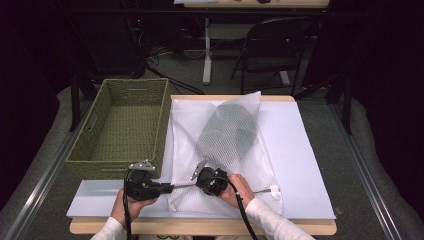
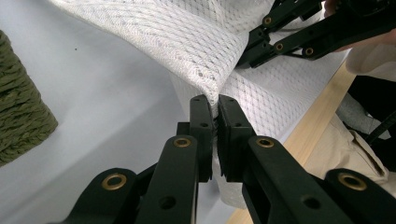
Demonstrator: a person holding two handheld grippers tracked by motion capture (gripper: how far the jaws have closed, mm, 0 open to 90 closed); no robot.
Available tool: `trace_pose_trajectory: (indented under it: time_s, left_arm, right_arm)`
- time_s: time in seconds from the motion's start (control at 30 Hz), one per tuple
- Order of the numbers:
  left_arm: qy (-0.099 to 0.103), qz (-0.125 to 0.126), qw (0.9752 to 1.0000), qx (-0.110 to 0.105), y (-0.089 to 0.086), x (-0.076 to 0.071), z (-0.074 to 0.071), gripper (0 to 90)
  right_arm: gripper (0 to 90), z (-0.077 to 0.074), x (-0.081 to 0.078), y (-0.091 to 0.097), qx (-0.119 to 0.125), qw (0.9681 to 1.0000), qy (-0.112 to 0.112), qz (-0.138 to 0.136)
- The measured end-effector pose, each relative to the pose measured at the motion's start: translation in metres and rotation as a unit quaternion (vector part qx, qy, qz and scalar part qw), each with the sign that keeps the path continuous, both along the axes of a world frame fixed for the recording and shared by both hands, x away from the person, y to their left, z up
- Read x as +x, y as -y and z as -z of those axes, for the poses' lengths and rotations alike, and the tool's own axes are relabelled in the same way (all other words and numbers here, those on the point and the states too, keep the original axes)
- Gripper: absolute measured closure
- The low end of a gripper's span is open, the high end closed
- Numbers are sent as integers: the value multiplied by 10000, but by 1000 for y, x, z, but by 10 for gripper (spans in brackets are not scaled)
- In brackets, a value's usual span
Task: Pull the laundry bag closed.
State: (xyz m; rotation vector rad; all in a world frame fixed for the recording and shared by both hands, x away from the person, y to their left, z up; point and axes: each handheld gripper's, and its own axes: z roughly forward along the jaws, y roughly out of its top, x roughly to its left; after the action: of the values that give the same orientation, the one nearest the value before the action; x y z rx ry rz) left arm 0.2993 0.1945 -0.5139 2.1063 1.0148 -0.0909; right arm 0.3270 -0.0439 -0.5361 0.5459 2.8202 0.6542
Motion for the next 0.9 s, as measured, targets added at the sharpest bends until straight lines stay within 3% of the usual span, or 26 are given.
trace_pose_trajectory:
  time_s: [0.9]
  left_arm:
    - [0,-76,10000,61,-5,2,1,859]
  right_arm:
    - [871,-5,5,29,-207,9991,-174,328]
